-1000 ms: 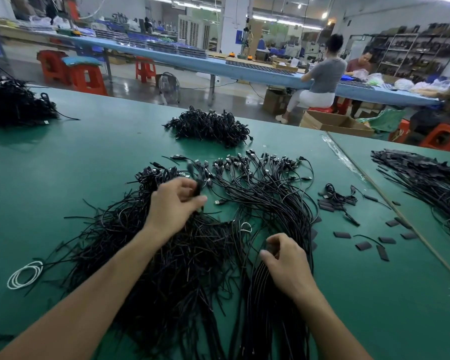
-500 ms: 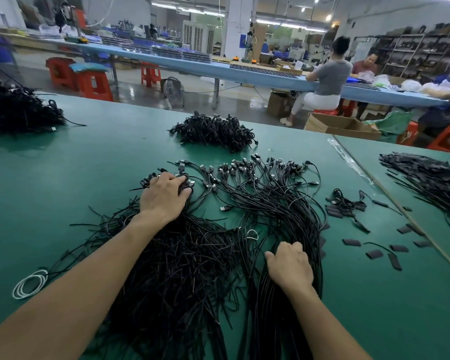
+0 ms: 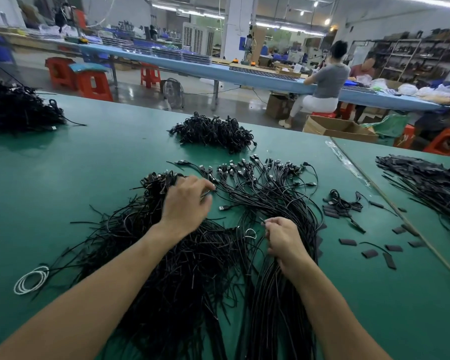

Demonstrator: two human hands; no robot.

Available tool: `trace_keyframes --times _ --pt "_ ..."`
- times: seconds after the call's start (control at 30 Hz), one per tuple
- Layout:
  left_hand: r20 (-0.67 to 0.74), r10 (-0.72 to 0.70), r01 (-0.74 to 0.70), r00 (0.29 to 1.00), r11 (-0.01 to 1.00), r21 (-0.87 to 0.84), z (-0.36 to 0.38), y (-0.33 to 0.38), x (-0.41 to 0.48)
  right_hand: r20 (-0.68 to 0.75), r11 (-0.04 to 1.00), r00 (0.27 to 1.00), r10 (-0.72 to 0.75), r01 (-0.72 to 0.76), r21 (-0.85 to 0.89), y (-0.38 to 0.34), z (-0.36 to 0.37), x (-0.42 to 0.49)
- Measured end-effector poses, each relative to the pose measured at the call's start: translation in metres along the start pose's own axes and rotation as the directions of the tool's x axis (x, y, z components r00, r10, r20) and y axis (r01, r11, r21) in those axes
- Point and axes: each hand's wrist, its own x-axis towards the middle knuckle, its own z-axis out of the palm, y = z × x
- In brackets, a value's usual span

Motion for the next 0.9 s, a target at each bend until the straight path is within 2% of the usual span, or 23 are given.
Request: trace_keyframes --times 0.07,0.1,0.13,0.2,0.23,0.3,0.37,0.43,0.47,0.53,0.6,0.67,0.7,0.73,0.77,0.83,0.9 --pt "0.250 0.103 -0.072 0.963 0.989 -0.129 0.011 0.017 -0.010 0.013 0.967 0.986 -0.164 0.164 -0.194 -0.012 0.004 -0.020" --pt "0.356 0.160 -0.110 0.921 0.981 -0.158 0.017 0.025 -0.014 0.051 0.940 0.964 -0.260 0.265 -0.215 -0.021 0.007 -0.033" --pt "0.421 0.213 -0.150 0.882 0.972 -0.179 0.024 0.032 -0.018 0.113 0.909 0.933 -0.343 0.360 -0.210 -0.030 0.009 -0.046" --pt "0.437 0.294 -0.209 0.850 0.950 -0.232 0.035 0.035 -0.024 0.247 0.845 0.858 -0.451 0.500 -0.193 -0.043 0.012 -0.069" --pt "0.416 0.274 -0.179 0.867 0.951 -0.254 0.039 0.035 -0.025 0.288 0.829 0.831 -0.476 0.534 -0.169 -0.047 0.011 -0.075" --pt "0.370 0.079 0.057 0.926 0.937 -0.344 0.038 0.034 -0.027 0.293 0.825 0.811 -0.507 0.555 -0.108 -0.050 0.003 -0.082" --pt "0.260 -0.090 0.198 0.961 0.882 -0.428 0.036 0.027 -0.030 0.152 0.835 0.837 -0.526 0.542 -0.092 -0.047 -0.009 -0.079" --pt "0.099 -0.149 0.176 0.984 0.896 -0.409 0.028 0.016 -0.032 -0.093 0.843 0.847 -0.523 0.498 -0.202 -0.037 -0.026 -0.067" --pt "0.014 -0.149 0.142 0.989 0.904 -0.403 0.023 0.012 -0.033 -0.207 0.840 0.828 -0.520 0.452 -0.302 -0.031 -0.035 -0.059" --pt "-0.144 -0.142 0.065 0.979 0.895 -0.440 0.010 0.009 -0.035 -0.310 0.791 0.801 -0.513 0.300 -0.533 -0.016 -0.053 -0.045" --pt "-0.248 -0.088 -0.026 0.965 0.905 -0.424 -0.003 0.016 -0.038 -0.247 0.700 0.870 -0.426 0.144 -0.699 0.000 -0.066 -0.036" --pt "-0.287 0.039 -0.122 0.957 0.954 -0.275 -0.013 0.027 -0.041 -0.137 0.503 0.948 -0.287 0.028 -0.864 0.009 -0.066 -0.035" --pt "-0.261 0.107 -0.157 0.959 0.972 -0.178 -0.015 0.032 -0.042 -0.077 0.422 0.965 -0.252 0.038 -0.906 0.011 -0.063 -0.037" --pt "-0.202 0.159 -0.180 0.966 0.980 -0.090 -0.016 0.038 -0.044 -0.004 0.410 0.968 -0.251 0.103 -0.906 0.010 -0.057 -0.040" --pt "-0.122 0.191 -0.195 0.974 0.980 -0.023 -0.015 0.044 -0.045 0.085 0.470 0.959 -0.269 0.208 -0.858 0.008 -0.051 -0.043" --pt "0.023 0.206 -0.208 0.978 0.976 0.071 -0.011 0.056 -0.049 0.236 0.639 0.909 -0.344 0.411 -0.651 0.000 -0.034 -0.052" --pt "0.088 0.213 -0.221 0.973 0.971 0.093 -0.008 0.064 -0.052 0.307 0.707 0.869 -0.388 0.495 -0.506 -0.006 -0.021 -0.058"
